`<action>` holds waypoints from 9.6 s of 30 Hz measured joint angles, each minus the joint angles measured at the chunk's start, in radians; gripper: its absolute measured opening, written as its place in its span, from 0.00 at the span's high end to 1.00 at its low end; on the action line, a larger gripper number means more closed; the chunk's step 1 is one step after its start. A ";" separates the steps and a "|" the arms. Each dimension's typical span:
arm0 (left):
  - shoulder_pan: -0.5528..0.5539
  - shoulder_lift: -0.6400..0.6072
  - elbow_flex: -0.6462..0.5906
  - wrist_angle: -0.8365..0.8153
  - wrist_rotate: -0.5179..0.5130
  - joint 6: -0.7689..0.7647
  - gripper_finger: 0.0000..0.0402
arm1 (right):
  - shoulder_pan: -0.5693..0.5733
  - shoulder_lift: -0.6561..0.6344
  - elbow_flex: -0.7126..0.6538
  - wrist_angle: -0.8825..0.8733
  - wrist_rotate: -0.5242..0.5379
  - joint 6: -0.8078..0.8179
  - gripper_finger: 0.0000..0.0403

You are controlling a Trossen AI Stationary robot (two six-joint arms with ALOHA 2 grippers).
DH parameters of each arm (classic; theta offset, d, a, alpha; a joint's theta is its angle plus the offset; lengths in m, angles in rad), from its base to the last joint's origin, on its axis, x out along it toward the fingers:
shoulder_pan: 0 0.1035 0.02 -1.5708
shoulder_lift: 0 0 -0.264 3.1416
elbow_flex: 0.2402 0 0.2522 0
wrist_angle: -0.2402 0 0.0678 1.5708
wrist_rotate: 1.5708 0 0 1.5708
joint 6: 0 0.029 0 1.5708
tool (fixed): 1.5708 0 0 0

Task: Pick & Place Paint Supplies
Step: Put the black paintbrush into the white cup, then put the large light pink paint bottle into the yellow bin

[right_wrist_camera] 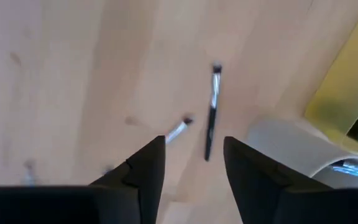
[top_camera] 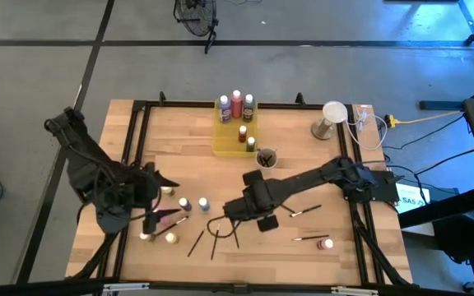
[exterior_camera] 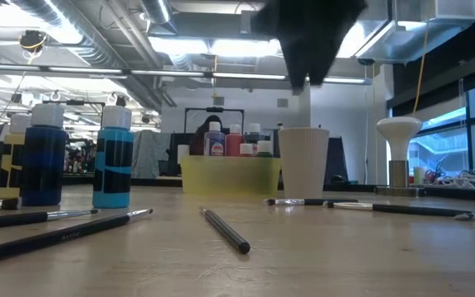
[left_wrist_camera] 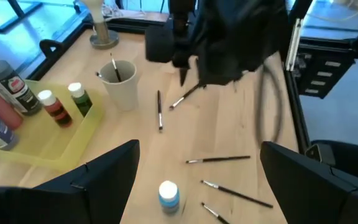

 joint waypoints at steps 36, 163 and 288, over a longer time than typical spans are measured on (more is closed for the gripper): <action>-0.026 0.047 -0.005 -0.008 -0.005 -0.001 0.18 | -0.193 0.000 -0.438 0.544 -0.144 -0.043 0.62; -0.067 0.140 -0.120 -0.027 -0.125 -0.035 0.18 | -0.055 -1.261 -1.694 2.273 0.118 -0.340 1.00; -0.233 0.189 -0.225 0.952 -0.486 0.731 0.18 | -0.152 -0.856 -1.692 2.516 0.026 0.095 0.56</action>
